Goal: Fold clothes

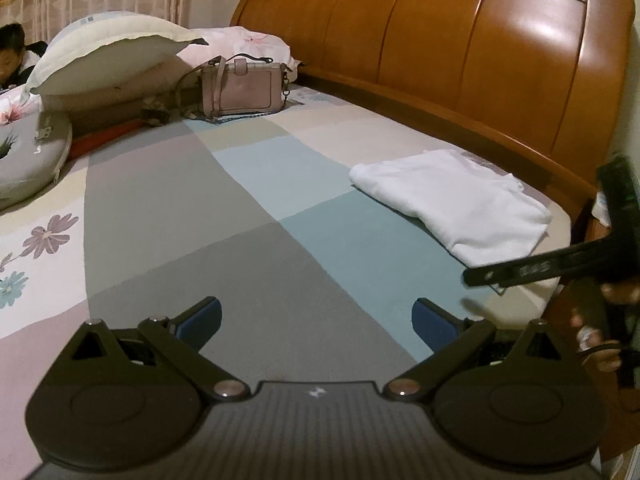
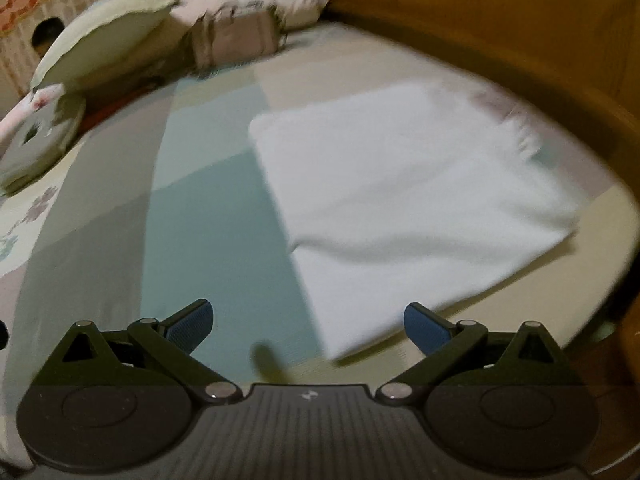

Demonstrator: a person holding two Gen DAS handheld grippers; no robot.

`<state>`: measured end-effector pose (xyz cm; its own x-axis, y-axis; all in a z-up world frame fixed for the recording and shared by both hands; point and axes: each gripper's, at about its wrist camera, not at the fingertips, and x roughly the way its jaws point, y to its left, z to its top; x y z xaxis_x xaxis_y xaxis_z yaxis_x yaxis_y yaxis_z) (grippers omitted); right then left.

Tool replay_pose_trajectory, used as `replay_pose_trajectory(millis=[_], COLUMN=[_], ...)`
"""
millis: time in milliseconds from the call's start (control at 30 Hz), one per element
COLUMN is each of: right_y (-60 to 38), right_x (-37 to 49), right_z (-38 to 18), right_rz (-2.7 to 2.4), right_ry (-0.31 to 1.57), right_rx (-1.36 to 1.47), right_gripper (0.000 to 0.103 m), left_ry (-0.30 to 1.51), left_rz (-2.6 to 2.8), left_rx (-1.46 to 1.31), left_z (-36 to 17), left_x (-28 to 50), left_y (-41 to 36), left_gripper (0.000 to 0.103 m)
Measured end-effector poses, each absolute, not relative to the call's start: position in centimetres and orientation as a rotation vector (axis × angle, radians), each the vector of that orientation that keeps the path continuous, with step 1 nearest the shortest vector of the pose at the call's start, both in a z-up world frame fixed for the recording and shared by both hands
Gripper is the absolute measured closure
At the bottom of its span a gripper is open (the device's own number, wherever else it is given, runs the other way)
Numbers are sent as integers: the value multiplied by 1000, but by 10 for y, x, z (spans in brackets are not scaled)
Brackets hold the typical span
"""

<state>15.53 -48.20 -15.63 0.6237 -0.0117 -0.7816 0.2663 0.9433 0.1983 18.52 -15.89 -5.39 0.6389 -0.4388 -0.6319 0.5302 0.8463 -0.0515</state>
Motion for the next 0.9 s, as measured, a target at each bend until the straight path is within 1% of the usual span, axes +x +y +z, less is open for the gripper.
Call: replay_pose_trajectory(millis=[33,100,500,900], right_y=[-482,-480,-444,-428], right_x=[157,151,81,36], right_z=[-160,-157,-86,-65], right_rz=[-184,-198,-298,-368], right_ry=[911,904,729,696], right_rx=[317,336,257,228], right_gripper=[0,0,0,0], left_ry=[678,670,658,640], left_rz=[-551,-551,-648,-678], left_rx=[143,134,179,196], left_z=[-52,-48,-36,-23], left_x=[183,179,170,143], left_y=[-157,-154,-185,-197], left_gripper=[2,2,2,2])
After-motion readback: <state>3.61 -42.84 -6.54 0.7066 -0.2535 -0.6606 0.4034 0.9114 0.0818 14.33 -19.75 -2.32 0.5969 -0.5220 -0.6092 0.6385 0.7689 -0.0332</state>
